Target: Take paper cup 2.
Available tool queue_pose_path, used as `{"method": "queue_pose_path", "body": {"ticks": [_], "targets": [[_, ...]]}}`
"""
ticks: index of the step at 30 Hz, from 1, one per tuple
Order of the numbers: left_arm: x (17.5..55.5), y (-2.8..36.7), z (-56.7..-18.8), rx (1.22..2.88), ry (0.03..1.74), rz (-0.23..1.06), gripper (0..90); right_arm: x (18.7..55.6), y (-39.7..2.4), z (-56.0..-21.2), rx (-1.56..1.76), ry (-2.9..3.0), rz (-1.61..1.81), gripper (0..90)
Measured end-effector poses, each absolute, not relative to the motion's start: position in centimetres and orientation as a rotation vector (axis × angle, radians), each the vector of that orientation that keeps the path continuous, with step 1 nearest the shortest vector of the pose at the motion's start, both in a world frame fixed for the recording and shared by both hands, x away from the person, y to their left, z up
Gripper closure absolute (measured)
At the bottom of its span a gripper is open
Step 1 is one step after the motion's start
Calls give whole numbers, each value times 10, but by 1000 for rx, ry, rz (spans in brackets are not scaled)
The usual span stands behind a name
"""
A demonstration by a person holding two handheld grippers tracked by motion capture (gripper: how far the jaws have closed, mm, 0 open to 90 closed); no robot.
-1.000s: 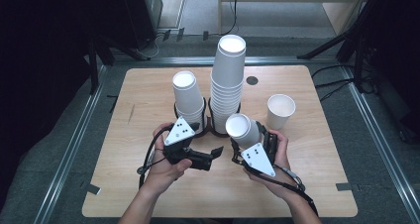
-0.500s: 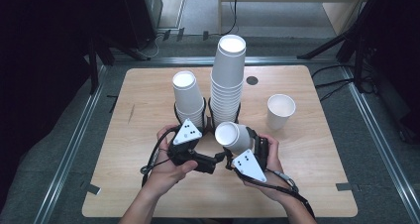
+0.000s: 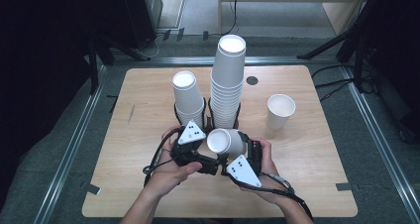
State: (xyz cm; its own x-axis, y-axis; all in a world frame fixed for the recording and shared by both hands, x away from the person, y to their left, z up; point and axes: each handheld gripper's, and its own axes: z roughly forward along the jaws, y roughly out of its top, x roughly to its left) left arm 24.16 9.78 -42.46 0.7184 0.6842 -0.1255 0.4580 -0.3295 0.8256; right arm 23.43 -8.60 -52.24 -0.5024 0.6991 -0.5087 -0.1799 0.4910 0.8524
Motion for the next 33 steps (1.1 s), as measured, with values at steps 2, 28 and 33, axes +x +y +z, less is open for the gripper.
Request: {"method": "queue_pose_path", "body": {"ticks": [2, 28, 33], "targets": [[241, 96, -425, 1995, 867, 311, 0, 233, -85, -523, 427, 1790, 1162, 128], [237, 88, -429, 2043, 864, 350, 47, 228, -80, -523, 361, 1798, 1184, 126], [237, 87, -429, 2036, 872, 349, 55, 227, -80, -524, 350, 1800, 1181, 126]]}}
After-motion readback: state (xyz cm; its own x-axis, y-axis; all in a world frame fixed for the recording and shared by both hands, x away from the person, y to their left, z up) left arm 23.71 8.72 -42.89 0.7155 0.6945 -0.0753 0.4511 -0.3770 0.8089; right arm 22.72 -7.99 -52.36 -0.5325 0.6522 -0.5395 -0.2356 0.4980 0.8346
